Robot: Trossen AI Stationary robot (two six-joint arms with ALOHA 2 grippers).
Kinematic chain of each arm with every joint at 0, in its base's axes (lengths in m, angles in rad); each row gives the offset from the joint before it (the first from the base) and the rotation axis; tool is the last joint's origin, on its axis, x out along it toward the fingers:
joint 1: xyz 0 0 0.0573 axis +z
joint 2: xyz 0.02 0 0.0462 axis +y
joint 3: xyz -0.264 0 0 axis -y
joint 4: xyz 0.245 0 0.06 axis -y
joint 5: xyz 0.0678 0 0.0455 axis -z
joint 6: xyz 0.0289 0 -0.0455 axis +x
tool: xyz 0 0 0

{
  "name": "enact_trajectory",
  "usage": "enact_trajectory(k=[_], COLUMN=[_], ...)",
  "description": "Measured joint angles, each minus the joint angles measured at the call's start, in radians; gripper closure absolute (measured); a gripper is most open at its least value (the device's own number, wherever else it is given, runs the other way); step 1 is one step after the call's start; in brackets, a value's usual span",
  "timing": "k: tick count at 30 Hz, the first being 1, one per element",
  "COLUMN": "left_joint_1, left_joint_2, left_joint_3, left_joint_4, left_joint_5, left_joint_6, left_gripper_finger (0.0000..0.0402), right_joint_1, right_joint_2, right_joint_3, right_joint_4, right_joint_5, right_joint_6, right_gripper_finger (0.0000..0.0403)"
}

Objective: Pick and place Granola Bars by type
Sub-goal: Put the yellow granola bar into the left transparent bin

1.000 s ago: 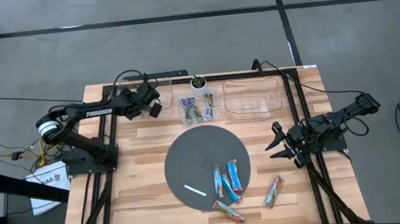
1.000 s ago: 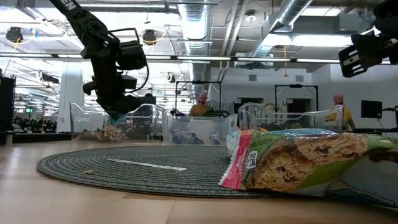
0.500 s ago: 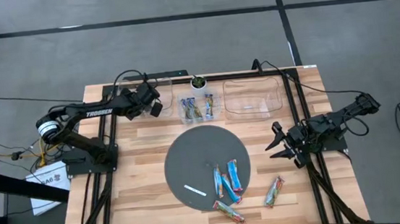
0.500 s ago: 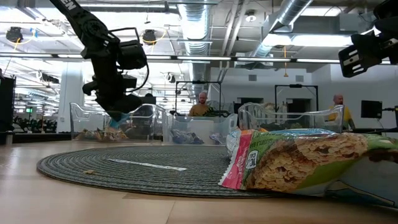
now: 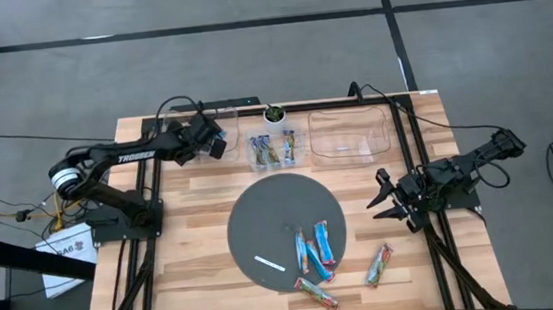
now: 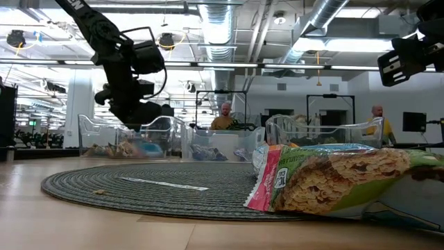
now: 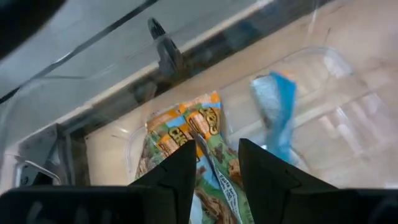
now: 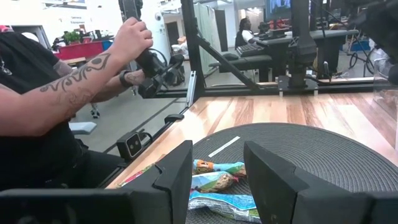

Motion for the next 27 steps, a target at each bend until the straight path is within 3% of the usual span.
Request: enact_trajectory(k=[12,17,23,27], left_joint_1=[-0.135,-0.289,-0.506,-0.633], left_joint_2=[-0.169,-0.229,-0.239,-0.239], left_joint_3=[0.0,0.001,0.001,0.001], left_joint_4=[0.04,0.112,0.172,0.189], left_joint_5=[-0.055,-0.033,0.023,0.111], left_joint_6=[0.0,0.012,0.141,0.193], left_gripper_finger=[0.0287,0.0287,0.0287,0.0287], right_joint_1=[0.0,0.0,0.0,0.0], right_joint_2=[0.0,0.0,0.0,0.0], right_joint_3=[0.0,0.0,0.0,0.0], right_joint_4=[0.0,0.0,0.0,0.0], right_joint_5=[0.0,0.0,0.0,0.0], right_joint_6=[0.0,0.0,0.0,0.0], right_gripper_finger=[0.0266,0.0264,0.0266,0.0264])
